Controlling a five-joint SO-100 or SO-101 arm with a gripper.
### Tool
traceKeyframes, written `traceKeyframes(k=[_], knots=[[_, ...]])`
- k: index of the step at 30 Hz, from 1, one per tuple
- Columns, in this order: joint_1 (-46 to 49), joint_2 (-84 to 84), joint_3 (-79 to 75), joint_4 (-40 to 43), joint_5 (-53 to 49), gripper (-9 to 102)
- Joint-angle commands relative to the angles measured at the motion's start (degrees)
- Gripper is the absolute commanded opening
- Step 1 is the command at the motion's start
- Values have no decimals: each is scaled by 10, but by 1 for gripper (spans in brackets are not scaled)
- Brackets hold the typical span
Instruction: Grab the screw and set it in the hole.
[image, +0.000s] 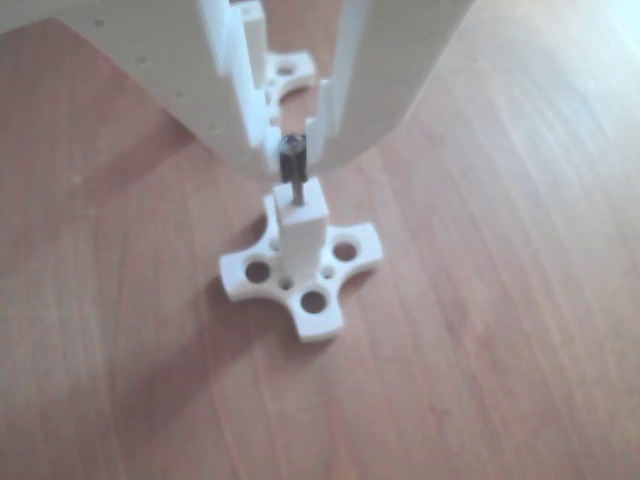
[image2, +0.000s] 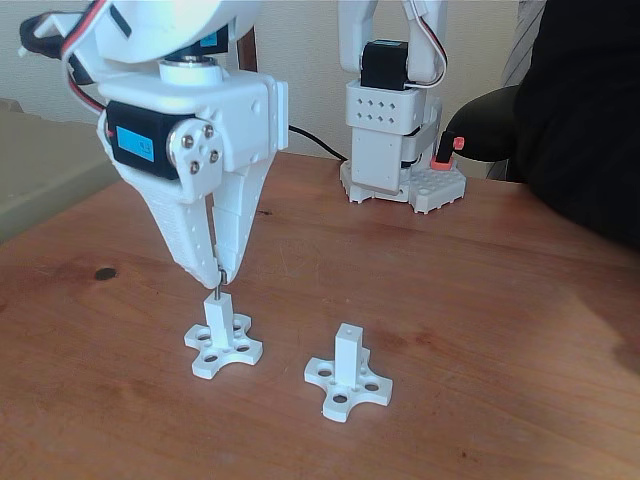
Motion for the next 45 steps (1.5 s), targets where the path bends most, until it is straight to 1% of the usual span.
traceKeyframes(k=[1,32,45], knots=[[-5,64,-39,6,-2,-4],[-4,93,-49,-3,-11,-4],[-33,127,-40,2,-10,-4]])
